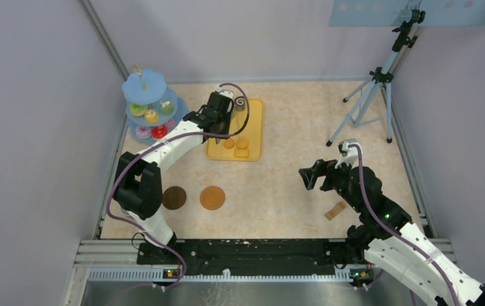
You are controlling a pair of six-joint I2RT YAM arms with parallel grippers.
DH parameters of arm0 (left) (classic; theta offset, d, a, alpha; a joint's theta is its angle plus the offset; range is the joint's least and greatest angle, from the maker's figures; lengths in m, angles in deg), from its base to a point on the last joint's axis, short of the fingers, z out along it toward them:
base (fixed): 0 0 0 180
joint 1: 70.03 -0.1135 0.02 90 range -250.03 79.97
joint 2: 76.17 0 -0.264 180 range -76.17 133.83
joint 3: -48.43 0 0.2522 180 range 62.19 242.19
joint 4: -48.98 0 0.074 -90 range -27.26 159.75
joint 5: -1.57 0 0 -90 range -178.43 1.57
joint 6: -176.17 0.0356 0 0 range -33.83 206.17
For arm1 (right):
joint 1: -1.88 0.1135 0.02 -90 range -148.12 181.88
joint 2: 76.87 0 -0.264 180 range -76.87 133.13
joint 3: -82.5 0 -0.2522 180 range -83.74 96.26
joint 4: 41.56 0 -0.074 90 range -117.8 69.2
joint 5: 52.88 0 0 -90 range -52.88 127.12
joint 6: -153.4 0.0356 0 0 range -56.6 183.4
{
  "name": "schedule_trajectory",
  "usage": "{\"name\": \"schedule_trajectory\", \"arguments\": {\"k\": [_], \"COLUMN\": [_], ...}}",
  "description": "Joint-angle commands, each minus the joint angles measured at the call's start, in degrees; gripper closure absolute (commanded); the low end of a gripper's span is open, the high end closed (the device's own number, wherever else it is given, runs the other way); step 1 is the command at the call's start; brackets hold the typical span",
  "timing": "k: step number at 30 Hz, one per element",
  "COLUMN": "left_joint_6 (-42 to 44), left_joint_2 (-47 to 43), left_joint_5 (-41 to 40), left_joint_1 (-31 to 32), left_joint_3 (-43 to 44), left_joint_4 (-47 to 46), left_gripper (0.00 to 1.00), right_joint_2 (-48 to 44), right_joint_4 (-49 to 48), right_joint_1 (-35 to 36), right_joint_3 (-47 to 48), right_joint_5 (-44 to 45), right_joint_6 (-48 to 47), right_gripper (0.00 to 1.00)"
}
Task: Serve the afternoon tea
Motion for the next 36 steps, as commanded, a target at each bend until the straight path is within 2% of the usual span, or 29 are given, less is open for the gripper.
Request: {"name": "schedule_trajectory", "arguments": {"k": [1,8,10,15,18,24,36], "left_joint_6": [-1.36,-0.49,-0.28,0.89,1.66,3.29,3.55], "left_joint_2": [0.62,4.12,5.02,8.03,9.99,13.29,19.78], "left_joint_5": [-2.93,-1.89,-2.00,-5.59,-7.25,-10.95,-11.74], "left_joint_1": [0.08,0.06,0.15,1.40,2.13,2.57,3.11], "left_joint_3": [3.89,10.84,12.67,17.87,20.55,23.10,26.33], "left_joint_4": [0.15,2.47,2.91,5.11,6.39,7.10,7.29], "left_gripper": [0.68,0.66,0.62,0.54,0.53,0.51,0.48], "right_joint_2": [-0.78,-1.80,-2.09,-3.04,-3.30,-4.38,-5.36], "right_joint_4": [-2.46,-4.33,-4.43,-4.46,-4.30,-4.10,-3.69], "right_joint_1": [-0.36,-0.38,-0.36,-0.35,-0.40,-0.40,-0.40], "right_joint_3": [0.38,-1.01,-1.07,-1.10,-1.23,-1.37,-1.64], "right_joint_5": [0.40,0.39,0.56,1.24,1.52,1.70,1.90], "right_joint_6": [0.21,0.98,1.03,0.43,0.26,0.28,0.60], "right_gripper": [0.06,0.06,0.06,0.06,0.06,0.06,0.06]}}
